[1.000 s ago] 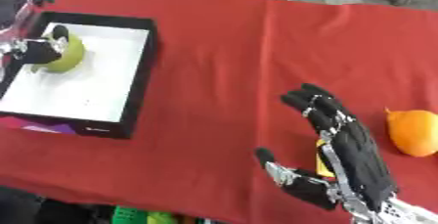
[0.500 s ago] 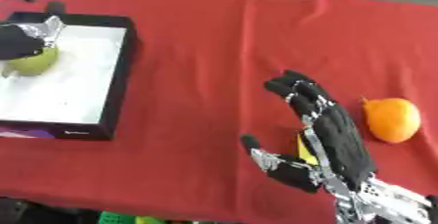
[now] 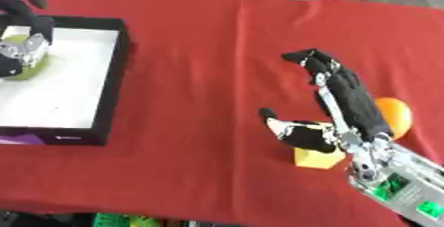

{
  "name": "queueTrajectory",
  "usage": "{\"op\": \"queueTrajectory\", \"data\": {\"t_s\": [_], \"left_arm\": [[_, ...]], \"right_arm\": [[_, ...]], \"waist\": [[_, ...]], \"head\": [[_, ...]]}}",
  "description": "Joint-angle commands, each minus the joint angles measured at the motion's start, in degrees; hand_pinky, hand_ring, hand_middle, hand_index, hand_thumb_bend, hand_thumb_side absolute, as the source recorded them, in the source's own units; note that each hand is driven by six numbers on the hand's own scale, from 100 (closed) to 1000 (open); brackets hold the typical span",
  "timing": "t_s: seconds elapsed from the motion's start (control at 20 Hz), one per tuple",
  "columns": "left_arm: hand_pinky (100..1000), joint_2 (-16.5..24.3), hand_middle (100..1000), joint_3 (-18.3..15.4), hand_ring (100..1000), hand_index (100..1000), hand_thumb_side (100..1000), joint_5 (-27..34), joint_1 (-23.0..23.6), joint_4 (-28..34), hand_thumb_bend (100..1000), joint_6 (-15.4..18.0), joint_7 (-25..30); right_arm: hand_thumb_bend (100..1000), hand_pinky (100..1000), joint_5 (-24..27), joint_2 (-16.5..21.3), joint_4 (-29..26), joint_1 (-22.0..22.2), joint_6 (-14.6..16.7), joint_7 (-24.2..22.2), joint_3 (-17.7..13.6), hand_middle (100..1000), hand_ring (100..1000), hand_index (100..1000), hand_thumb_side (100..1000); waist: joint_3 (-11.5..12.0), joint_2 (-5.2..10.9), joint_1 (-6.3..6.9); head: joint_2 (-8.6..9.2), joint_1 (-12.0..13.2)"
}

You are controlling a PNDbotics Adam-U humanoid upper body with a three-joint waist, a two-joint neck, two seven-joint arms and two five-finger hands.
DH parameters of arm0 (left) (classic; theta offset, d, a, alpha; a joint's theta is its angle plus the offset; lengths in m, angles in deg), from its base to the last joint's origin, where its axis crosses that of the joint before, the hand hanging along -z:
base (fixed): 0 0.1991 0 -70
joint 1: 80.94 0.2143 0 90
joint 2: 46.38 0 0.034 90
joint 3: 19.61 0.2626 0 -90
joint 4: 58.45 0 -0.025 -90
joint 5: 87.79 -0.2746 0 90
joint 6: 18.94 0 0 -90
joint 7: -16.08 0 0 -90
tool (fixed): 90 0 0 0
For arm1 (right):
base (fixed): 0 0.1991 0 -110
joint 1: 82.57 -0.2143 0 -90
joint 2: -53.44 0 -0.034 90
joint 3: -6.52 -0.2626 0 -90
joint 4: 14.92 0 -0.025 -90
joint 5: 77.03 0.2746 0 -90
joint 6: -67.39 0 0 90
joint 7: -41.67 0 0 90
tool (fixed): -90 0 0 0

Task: Pick up the objects with one hand, pass them to the other hand, and then place them into the box on the other side of the table.

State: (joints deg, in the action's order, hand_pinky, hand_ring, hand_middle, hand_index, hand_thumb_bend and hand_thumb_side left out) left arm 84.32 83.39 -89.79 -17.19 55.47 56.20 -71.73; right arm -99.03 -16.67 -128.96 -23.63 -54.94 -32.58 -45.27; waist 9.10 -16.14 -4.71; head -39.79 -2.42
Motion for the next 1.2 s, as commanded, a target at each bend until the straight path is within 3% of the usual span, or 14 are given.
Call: {"op": "queueTrajectory", "data": {"t_s": [0.05, 0.35, 0.5, 0.7, 0.9, 1.2], "left_arm": [[719, 2.7, 645, -1.18, 618, 807, 334, 0.12, 0.34, 0.68, 100, -0.45, -0.46], [722, 3.06, 648, -0.93, 623, 807, 299, -1.22, 1.91, 0.68, 100, -1.87, -0.52], [723, 3.06, 646, -0.82, 623, 807, 301, -1.76, 2.58, 0.68, 100, -2.45, -0.47], [723, 2.93, 645, -0.68, 623, 806, 291, -2.42, 3.05, 0.68, 100, -3.2, -0.39], [722, 2.77, 641, -0.57, 622, 805, 286, -2.9, 3.4, 0.68, 100, -4.06, -0.43], [720, 2.71, 638, -0.45, 621, 805, 282, -3.42, 3.78, 0.68, 100, -4.88, -0.49]], "right_arm": [[499, 716, 1.06, 2.63, -0.55, -0.79, -0.39, -7.48, -2.83, 788, 894, 860, 188], [607, 859, -2.86, 3.48, -0.55, -0.97, -1.93, -22.9, -5.46, 793, 890, 891, 100], [602, 909, -6.19, 2.99, -0.55, -2.97, -3.21, -31.35, -7.31, 788, 884, 896, 168], [604, 936, -10.68, 2.32, -0.55, -3.55, -1.92, -40.66, -7.94, 773, 879, 894, 191], [596, 927, -13.85, 1.91, -0.55, -3.3, -0.77, -45.44, -8.3, 763, 872, 894, 199], [596, 943, -14.42, 1.6, -0.55, -1.96, 0.93, -48.19, -6.94, 761, 873, 901, 208]], "waist": [[-0.3, 1.46, 0.23], [-1.0, 1.71, 0.26], [-1.28, 1.77, 0.35], [-1.52, 1.71, 0.45], [-1.68, 1.64, 0.53], [-1.74, 1.49, 0.49]], "head": [[-0.64, 0.4], [-1.26, 1.14], [-1.32, 1.41], [-1.17, 1.5], [-1.35, 1.64], [-1.73, 1.8]]}}
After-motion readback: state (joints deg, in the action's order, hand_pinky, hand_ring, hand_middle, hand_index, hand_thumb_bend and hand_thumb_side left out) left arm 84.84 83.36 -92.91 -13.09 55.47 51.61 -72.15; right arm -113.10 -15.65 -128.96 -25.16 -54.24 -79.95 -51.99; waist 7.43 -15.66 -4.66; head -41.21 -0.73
